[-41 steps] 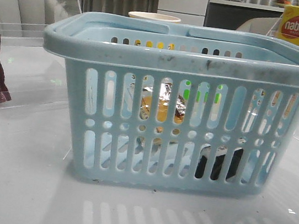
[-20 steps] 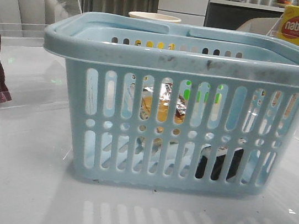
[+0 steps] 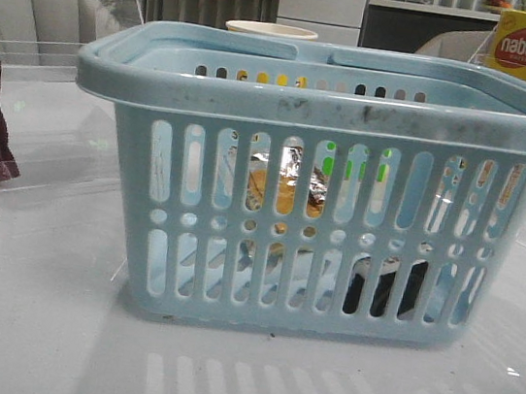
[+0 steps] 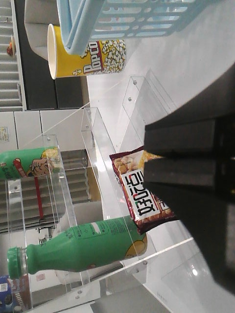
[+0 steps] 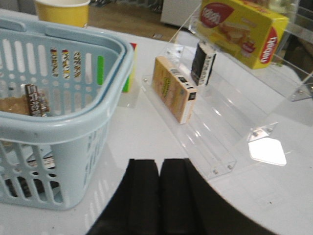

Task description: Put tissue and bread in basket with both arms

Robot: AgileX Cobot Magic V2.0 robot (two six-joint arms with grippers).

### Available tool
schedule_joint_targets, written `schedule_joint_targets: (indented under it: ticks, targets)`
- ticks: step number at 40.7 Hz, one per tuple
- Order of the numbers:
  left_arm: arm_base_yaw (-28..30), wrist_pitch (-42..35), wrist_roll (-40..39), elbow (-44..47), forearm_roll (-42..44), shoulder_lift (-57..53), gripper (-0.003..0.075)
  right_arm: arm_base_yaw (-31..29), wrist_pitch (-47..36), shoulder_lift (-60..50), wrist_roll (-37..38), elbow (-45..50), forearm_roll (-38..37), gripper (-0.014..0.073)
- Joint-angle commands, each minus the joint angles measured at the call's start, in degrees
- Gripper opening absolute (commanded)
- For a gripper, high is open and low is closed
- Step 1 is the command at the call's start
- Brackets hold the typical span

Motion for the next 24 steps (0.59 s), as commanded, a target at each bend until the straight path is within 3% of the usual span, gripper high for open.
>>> schedule_joint_targets:
  ticks: [1,13,24]
  targets:
    - [0.06,-5.44,-0.70,-0.11,-0.17,-1.02,0.0091,-2.14,-9.51,-5.00,-0.34,4.42,0.02,0.0057]
    - [0.06,-5.44,-0.70,-0.11,-0.17,-1.02,0.0091,-3.32,-18.46,-14.24,-0.30,17.23,0.02,0.0057]
    - [0.06,-5.44,-0.70,-0.11,-0.17,-0.92,0.0091,-3.32,-19.95,-14.11,0.65,17.09,0.07,0.0057]
